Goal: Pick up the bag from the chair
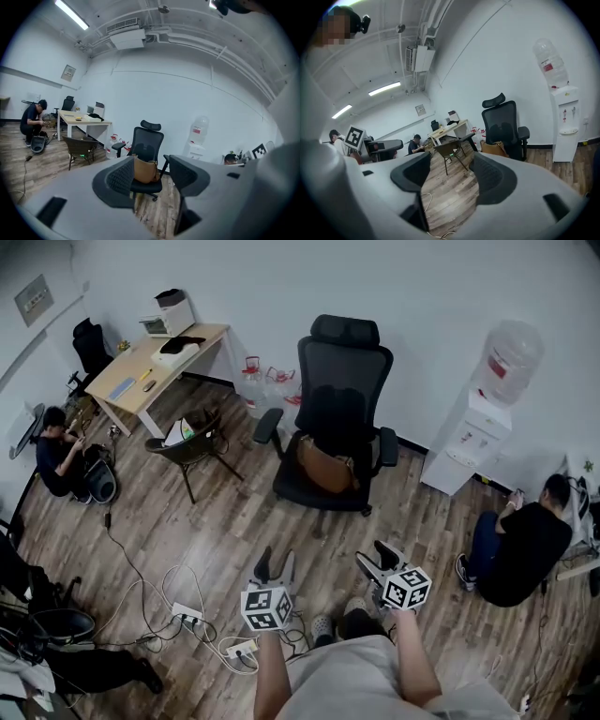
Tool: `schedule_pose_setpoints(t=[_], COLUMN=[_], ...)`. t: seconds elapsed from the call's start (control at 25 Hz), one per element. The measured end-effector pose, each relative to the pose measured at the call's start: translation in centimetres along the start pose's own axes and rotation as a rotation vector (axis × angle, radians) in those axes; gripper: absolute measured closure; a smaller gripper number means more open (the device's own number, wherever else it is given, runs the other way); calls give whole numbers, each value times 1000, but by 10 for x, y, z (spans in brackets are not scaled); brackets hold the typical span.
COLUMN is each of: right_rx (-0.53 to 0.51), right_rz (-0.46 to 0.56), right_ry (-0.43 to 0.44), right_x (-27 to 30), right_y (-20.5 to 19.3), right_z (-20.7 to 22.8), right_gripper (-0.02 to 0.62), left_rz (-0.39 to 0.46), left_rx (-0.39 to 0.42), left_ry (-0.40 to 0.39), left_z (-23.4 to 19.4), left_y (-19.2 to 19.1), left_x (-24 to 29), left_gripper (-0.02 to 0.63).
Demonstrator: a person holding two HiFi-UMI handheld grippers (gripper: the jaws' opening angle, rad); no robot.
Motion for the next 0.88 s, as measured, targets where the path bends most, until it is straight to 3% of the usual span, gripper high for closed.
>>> schedule_pose_setpoints(t=[0.36,0.8,0.88], right_rx=[3,38,57], right_rz=[-24,43,64], right_ry=[9,25,29], right_x=[45,127,139], right_y=[-6,51,63], right_z=[20,84,101], right_gripper=[268,295,327], left_rz=[-12,12,14], left_rx=[-31,1,18], left_ry=[33,69,75], left_z=[-37,-65,-64], left_y=[-3,60,73], left_x=[34,134,155], left_gripper=[380,380,379])
Point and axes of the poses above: the fingertips, and each gripper's own axes: x forward along the fingers, z to its right, y out of its top, the point moved 3 cm from there along -x, backward along the fingers, and after that the axes turned 6 degrees about -x, right-handed, at the moved point
